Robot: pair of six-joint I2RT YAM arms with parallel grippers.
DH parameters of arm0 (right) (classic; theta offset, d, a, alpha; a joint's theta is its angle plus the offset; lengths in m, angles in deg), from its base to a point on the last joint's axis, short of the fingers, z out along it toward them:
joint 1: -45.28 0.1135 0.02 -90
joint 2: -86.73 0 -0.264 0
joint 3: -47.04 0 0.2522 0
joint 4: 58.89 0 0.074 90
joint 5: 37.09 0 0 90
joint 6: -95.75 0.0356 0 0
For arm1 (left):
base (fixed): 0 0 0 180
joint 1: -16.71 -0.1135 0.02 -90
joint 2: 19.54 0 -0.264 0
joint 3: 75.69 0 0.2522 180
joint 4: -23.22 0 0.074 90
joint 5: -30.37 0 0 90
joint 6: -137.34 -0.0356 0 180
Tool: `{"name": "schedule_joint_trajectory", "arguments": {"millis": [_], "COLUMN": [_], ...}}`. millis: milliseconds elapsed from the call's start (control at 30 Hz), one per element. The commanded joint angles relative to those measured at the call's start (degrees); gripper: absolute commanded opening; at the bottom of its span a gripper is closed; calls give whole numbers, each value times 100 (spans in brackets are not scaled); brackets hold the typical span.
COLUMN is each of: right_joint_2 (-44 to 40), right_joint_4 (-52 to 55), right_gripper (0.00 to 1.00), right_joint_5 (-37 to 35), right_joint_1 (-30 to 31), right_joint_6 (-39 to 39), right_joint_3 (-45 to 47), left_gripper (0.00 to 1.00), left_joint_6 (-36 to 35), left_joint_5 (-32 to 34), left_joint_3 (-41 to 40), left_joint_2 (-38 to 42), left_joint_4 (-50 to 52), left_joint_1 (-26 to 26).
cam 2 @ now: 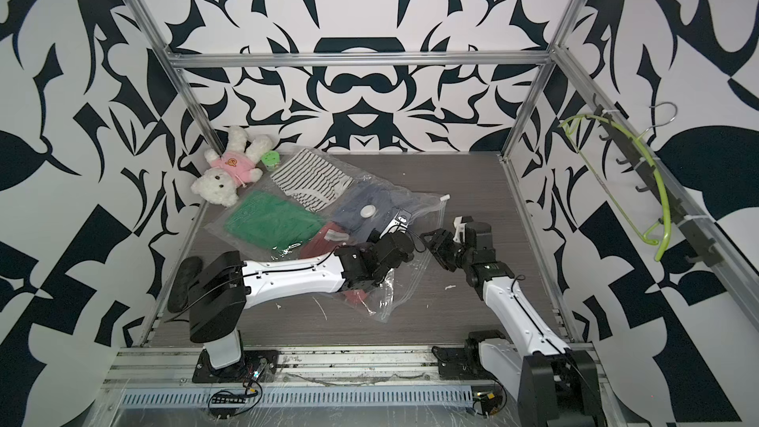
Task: Take the tank top out of the vacuum bag
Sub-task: Take out the tank top from the vacuum bag.
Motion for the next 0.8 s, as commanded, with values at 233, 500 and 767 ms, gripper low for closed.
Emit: {"name": "schedule_joint_trajectory", "arguments": {"millis": [233,500,767], "right_joint_2": [2173,3405,4315], "right_joint_4": [-2607,-4429,-5363], "right_gripper": [60,60,62], "right_joint_5": [543,71,-103], "right_joint_1": [575,805,943], "right_joint_6": [130,996,1534], "right_joint_3": [-485,-306,-293], "left_gripper": [0,0,0], "left_joint_6": [-18,-14,-8], "left_joint_5": [-24,4,-11], "left_joint_3": [-81,-196,-233], "left_joint_2": [174,276,306], "left_joint_4": [-177,-264,-275], "left_joint_1": [-61,-61,-61]}}
